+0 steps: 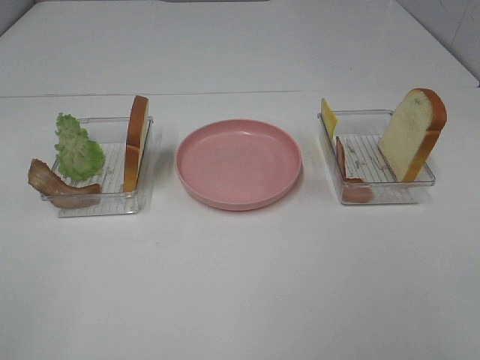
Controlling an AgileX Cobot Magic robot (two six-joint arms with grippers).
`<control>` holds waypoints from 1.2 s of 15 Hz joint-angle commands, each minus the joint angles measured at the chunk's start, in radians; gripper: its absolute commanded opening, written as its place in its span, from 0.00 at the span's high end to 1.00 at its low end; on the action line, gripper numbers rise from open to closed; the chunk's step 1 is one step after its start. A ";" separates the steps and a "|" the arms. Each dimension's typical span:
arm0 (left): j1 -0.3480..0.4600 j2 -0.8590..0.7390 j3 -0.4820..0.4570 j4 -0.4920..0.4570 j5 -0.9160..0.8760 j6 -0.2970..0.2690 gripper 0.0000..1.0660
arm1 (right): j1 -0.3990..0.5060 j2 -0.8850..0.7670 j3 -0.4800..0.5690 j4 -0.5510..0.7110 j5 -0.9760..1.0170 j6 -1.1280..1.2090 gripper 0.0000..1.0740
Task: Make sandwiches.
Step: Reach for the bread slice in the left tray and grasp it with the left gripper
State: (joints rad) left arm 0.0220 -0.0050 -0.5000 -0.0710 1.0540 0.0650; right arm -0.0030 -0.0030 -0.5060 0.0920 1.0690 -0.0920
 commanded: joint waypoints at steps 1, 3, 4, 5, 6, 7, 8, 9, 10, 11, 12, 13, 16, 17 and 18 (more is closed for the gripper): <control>0.005 -0.023 0.002 -0.007 -0.010 0.001 0.39 | -0.006 -0.012 0.003 0.004 -0.009 -0.005 0.27; 0.005 -0.023 0.002 -0.007 -0.010 0.001 0.39 | -0.006 -0.012 0.003 0.004 -0.009 -0.005 0.27; 0.005 -0.023 0.002 -0.007 -0.010 0.001 0.39 | -0.006 -0.012 0.003 0.004 -0.009 -0.005 0.27; 0.005 -0.023 0.002 -0.007 -0.010 0.001 0.39 | -0.006 -0.012 0.003 0.004 -0.009 -0.005 0.27; 0.005 -0.023 0.002 -0.007 -0.010 0.001 0.39 | -0.006 -0.012 0.003 0.004 -0.009 -0.005 0.27; 0.005 -0.023 0.002 -0.007 -0.010 0.001 0.39 | -0.006 -0.012 0.003 0.004 -0.009 -0.005 0.27; 0.005 -0.023 0.002 -0.007 -0.010 0.001 0.39 | -0.006 -0.012 0.003 0.004 -0.009 -0.005 0.27; 0.005 -0.023 0.002 -0.007 -0.010 0.001 0.39 | -0.006 -0.012 0.003 0.004 -0.009 -0.005 0.27; 0.005 -0.023 0.002 -0.007 -0.010 0.001 0.39 | -0.006 -0.012 0.003 0.004 -0.009 -0.005 0.27; 0.005 -0.023 0.002 -0.007 -0.010 0.001 0.39 | -0.006 -0.012 0.003 0.004 -0.009 -0.005 0.27; 0.005 -0.023 0.002 -0.007 -0.010 0.001 0.39 | -0.006 -0.012 0.003 0.004 -0.009 -0.005 0.27; 0.005 -0.023 0.002 -0.007 -0.010 0.001 0.39 | -0.006 -0.012 0.003 0.004 -0.009 -0.005 0.27; 0.005 -0.023 0.002 -0.007 -0.010 0.001 0.39 | -0.006 -0.012 0.003 0.004 -0.009 -0.005 0.27; 0.005 -0.023 0.002 -0.007 -0.010 0.001 0.39 | -0.006 -0.012 0.003 0.004 -0.009 -0.005 0.27; 0.005 -0.023 0.002 -0.007 -0.010 0.001 0.39 | -0.006 -0.012 0.003 0.004 -0.009 -0.005 0.27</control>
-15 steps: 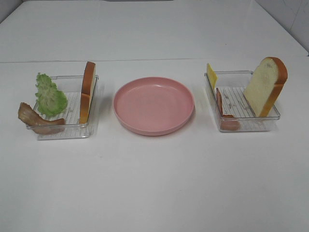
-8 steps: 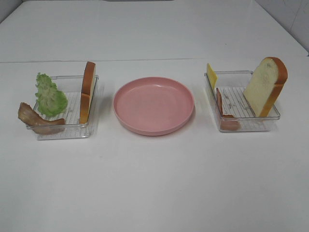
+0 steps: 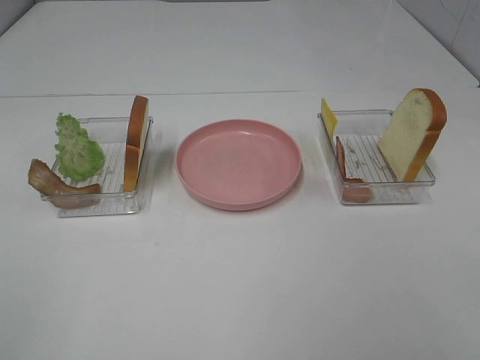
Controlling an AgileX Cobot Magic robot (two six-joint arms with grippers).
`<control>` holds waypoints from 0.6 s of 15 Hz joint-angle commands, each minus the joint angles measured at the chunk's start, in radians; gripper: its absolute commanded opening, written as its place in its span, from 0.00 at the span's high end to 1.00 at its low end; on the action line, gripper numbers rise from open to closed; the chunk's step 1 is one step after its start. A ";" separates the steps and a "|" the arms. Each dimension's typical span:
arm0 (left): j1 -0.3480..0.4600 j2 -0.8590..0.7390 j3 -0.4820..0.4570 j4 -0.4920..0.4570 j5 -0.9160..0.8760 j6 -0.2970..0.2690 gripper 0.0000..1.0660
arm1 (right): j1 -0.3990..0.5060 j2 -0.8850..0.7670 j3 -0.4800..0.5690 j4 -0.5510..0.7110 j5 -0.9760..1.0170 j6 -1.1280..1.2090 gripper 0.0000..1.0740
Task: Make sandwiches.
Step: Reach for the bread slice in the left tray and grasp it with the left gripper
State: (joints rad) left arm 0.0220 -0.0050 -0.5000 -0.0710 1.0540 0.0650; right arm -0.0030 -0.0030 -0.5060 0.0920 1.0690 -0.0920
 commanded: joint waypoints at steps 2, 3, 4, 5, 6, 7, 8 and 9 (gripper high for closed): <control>0.005 -0.023 0.002 -0.007 -0.010 0.001 0.39 | -0.006 -0.012 0.003 0.004 -0.009 -0.005 0.27; 0.005 -0.023 0.002 -0.007 -0.010 0.001 0.39 | -0.006 -0.012 0.003 0.004 -0.009 -0.005 0.27; 0.005 -0.023 0.002 -0.007 -0.010 0.001 0.39 | -0.006 -0.012 0.003 0.004 -0.009 -0.005 0.27; 0.005 -0.023 0.002 -0.007 -0.010 0.001 0.39 | -0.006 -0.012 0.003 0.004 -0.009 -0.005 0.27; 0.005 -0.023 0.002 -0.007 -0.010 -0.003 0.39 | -0.006 -0.012 0.003 0.004 -0.009 -0.005 0.27; 0.005 -0.023 0.002 -0.007 -0.010 -0.003 0.39 | -0.006 -0.012 0.003 0.004 -0.009 -0.005 0.27; 0.005 -0.014 -0.015 -0.002 -0.035 -0.003 0.39 | -0.006 -0.012 0.003 0.004 -0.009 -0.005 0.27; 0.005 0.005 -0.030 -0.002 -0.071 -0.003 0.39 | -0.006 -0.012 0.003 0.004 -0.009 -0.005 0.27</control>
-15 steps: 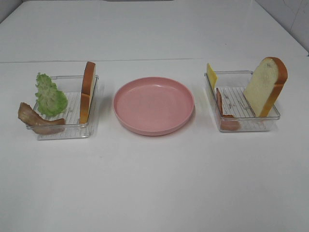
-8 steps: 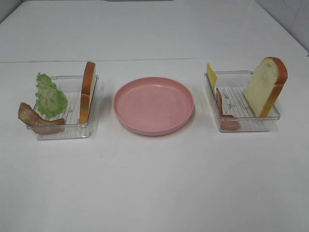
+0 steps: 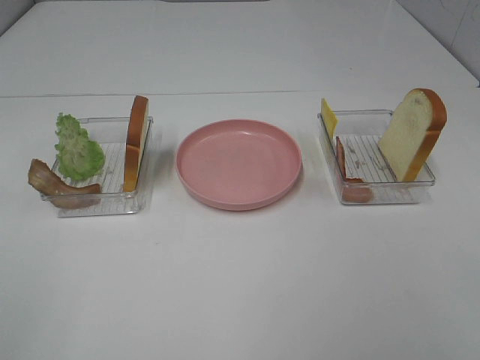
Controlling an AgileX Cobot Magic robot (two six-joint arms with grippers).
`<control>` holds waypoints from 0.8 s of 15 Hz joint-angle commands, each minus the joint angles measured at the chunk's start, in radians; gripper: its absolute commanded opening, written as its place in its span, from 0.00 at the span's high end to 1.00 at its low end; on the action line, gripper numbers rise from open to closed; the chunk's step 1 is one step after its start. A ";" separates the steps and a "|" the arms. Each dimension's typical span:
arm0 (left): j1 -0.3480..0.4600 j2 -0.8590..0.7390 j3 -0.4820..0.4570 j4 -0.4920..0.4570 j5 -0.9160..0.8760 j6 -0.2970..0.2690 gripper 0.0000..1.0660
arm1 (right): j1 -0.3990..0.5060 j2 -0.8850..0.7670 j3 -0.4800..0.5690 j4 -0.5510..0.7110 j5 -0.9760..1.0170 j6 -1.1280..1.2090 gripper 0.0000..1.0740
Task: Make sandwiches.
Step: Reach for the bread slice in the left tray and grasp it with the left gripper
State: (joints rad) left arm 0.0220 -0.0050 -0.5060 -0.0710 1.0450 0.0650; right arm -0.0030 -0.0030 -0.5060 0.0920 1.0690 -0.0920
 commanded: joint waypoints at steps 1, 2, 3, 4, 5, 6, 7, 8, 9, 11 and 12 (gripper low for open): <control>0.005 0.037 -0.032 -0.002 -0.101 -0.003 0.39 | -0.006 -0.012 0.003 0.004 -0.009 -0.005 0.27; 0.005 0.058 -0.034 -0.003 -0.121 -0.003 0.39 | -0.006 -0.012 0.003 0.004 -0.009 -0.005 0.27; 0.005 0.107 -0.038 -0.012 -0.163 -0.003 0.39 | -0.006 -0.012 0.003 0.004 -0.009 -0.005 0.27; 0.005 0.166 -0.047 -0.025 -0.213 -0.003 0.39 | -0.006 -0.012 0.003 0.004 -0.009 -0.005 0.27; 0.005 0.241 -0.065 -0.041 -0.249 -0.003 0.39 | -0.006 -0.012 0.003 0.004 -0.009 -0.005 0.27; 0.005 0.283 -0.075 -0.044 -0.266 -0.003 0.39 | -0.006 -0.012 0.003 0.004 -0.009 -0.005 0.27; 0.005 0.363 -0.103 -0.049 -0.284 -0.003 0.39 | -0.006 -0.012 0.003 0.004 -0.009 -0.005 0.27; 0.005 0.544 -0.192 -0.055 -0.275 -0.003 0.39 | -0.006 -0.012 0.003 0.004 -0.009 -0.005 0.27; 0.005 0.642 -0.246 -0.076 -0.258 -0.003 0.39 | -0.006 -0.012 0.003 0.004 -0.009 -0.005 0.27; 0.005 0.776 -0.332 -0.116 -0.221 -0.003 0.39 | -0.006 -0.012 0.003 0.004 -0.009 -0.005 0.27; 0.005 0.861 -0.390 -0.143 -0.184 -0.002 0.39 | -0.006 -0.012 0.003 0.004 -0.009 -0.005 0.27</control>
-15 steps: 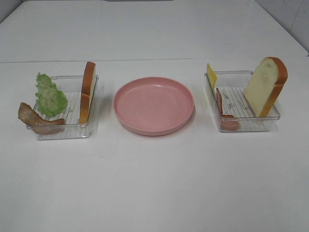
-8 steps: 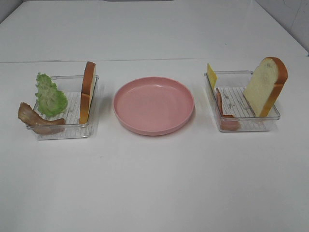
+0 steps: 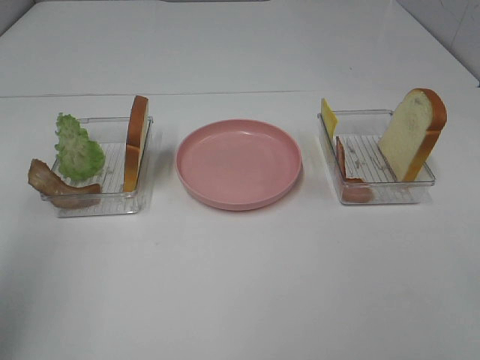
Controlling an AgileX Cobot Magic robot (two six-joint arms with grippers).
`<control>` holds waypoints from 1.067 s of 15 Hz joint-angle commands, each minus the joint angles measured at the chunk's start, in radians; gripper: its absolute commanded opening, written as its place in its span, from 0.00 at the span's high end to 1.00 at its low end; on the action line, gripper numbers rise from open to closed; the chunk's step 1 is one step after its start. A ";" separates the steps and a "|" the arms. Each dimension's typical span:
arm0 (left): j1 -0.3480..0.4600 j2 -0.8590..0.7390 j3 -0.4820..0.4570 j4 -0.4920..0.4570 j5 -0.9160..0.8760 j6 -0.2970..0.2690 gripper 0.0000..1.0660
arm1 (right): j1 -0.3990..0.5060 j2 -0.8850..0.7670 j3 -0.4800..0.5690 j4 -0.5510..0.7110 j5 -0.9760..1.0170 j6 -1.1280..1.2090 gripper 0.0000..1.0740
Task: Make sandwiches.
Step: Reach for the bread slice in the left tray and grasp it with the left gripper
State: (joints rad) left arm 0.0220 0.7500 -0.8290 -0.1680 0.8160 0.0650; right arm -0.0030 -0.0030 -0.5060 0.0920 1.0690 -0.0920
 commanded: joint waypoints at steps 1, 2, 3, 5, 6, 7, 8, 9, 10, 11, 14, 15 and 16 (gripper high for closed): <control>0.005 0.189 -0.133 -0.080 0.084 0.005 0.39 | -0.006 -0.012 0.003 0.004 -0.009 -0.005 0.27; 0.005 0.278 -0.193 -0.106 0.128 0.022 0.39 | -0.006 -0.012 0.003 0.004 -0.009 -0.005 0.27; 0.005 0.361 -0.258 -0.135 0.181 0.043 0.39 | -0.006 -0.012 0.003 0.004 -0.009 -0.005 0.27; -0.009 0.538 -0.407 -0.153 0.291 0.039 0.39 | -0.006 -0.012 0.003 0.004 -0.009 -0.005 0.27; -0.025 0.609 -0.459 -0.144 0.335 0.034 0.39 | -0.006 -0.012 0.003 0.004 -0.009 -0.005 0.27; -0.047 0.670 -0.510 -0.130 0.377 0.022 0.39 | -0.006 -0.012 0.003 0.004 -0.009 -0.005 0.27; -0.055 0.696 -0.531 -0.123 0.390 0.018 0.39 | -0.006 -0.012 0.003 0.004 -0.009 -0.005 0.27; -0.087 0.758 -0.583 -0.102 0.416 -0.010 0.39 | -0.006 -0.012 0.003 0.004 -0.009 -0.005 0.27; -0.118 0.814 -0.633 -0.072 0.428 -0.037 0.39 | -0.006 -0.012 0.003 0.004 -0.009 -0.005 0.27; -0.149 0.857 -0.675 -0.038 0.444 -0.075 0.39 | -0.006 -0.012 0.003 0.004 -0.009 -0.005 0.27; -0.248 0.985 -0.815 0.069 0.470 -0.191 0.39 | -0.006 -0.012 0.003 0.004 -0.009 -0.005 0.27; -0.277 1.025 -0.856 0.081 0.470 -0.213 0.39 | -0.006 -0.012 0.003 0.004 -0.009 -0.005 0.27; -0.315 1.081 -0.903 0.097 0.470 -0.221 0.39 | -0.006 -0.012 0.003 0.004 -0.009 -0.005 0.27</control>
State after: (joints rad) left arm -0.2600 1.7840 -1.6950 -0.0890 1.2110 -0.1330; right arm -0.0030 -0.0030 -0.5060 0.0920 1.0690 -0.0920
